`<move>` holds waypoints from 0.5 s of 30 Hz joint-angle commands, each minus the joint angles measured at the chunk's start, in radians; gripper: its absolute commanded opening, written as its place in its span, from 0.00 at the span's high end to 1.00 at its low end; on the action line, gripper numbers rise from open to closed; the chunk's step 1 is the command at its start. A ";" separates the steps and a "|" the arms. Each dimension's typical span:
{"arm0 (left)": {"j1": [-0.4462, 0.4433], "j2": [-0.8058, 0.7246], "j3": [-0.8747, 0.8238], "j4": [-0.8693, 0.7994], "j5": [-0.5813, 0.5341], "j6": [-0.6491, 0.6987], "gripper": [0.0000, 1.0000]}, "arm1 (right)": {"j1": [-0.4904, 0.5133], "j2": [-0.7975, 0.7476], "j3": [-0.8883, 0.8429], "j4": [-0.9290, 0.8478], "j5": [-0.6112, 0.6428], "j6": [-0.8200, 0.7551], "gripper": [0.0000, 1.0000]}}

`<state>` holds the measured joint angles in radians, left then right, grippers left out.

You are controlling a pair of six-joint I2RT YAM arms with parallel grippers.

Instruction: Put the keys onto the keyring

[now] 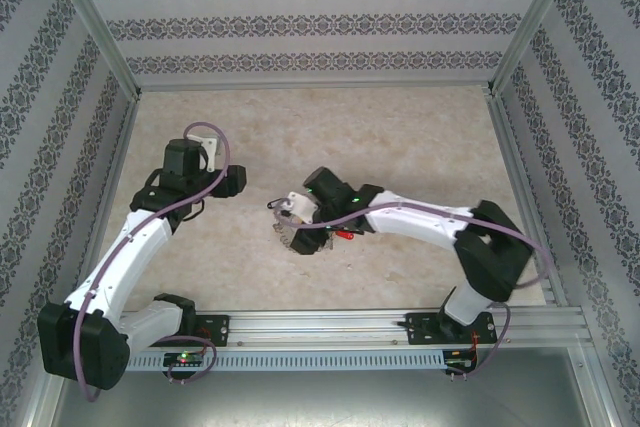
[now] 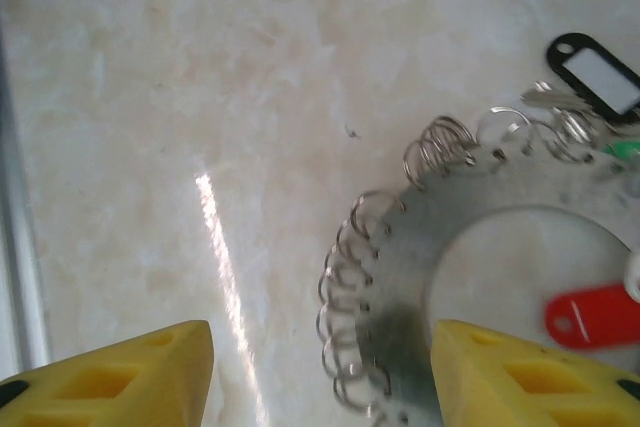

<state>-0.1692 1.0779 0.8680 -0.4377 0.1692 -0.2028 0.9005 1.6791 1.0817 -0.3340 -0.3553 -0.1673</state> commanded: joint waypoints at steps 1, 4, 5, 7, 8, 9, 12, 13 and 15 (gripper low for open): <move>0.034 -0.025 0.019 -0.107 0.036 -0.066 0.21 | 0.031 0.120 0.102 -0.069 0.085 0.160 0.40; 0.052 -0.058 -0.019 -0.098 0.056 -0.094 0.20 | 0.033 0.205 0.184 -0.112 0.084 0.290 0.40; 0.058 -0.066 -0.028 -0.096 0.062 -0.102 0.19 | 0.034 0.226 0.211 -0.135 0.107 0.321 0.40; 0.065 -0.071 -0.041 -0.098 0.074 -0.104 0.19 | 0.039 0.266 0.267 -0.200 0.177 0.382 0.40; 0.068 -0.070 -0.045 -0.100 0.074 -0.105 0.20 | 0.044 0.292 0.305 -0.249 0.207 0.404 0.41; 0.069 -0.070 -0.051 -0.101 0.075 -0.107 0.20 | 0.051 0.317 0.336 -0.285 0.237 0.423 0.40; 0.075 -0.070 -0.064 -0.092 0.082 -0.113 0.20 | 0.084 0.388 0.405 -0.367 0.336 0.463 0.40; 0.076 -0.072 -0.070 -0.088 0.082 -0.116 0.20 | 0.089 0.400 0.408 -0.360 0.342 0.479 0.40; 0.077 -0.075 -0.075 -0.082 0.085 -0.121 0.20 | 0.098 0.421 0.418 -0.351 0.352 0.489 0.40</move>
<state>-0.1070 1.0145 0.8047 -0.4995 0.2356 -0.2958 0.9768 2.0628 1.4738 -0.6006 -0.0902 0.2478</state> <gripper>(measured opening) 0.800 0.601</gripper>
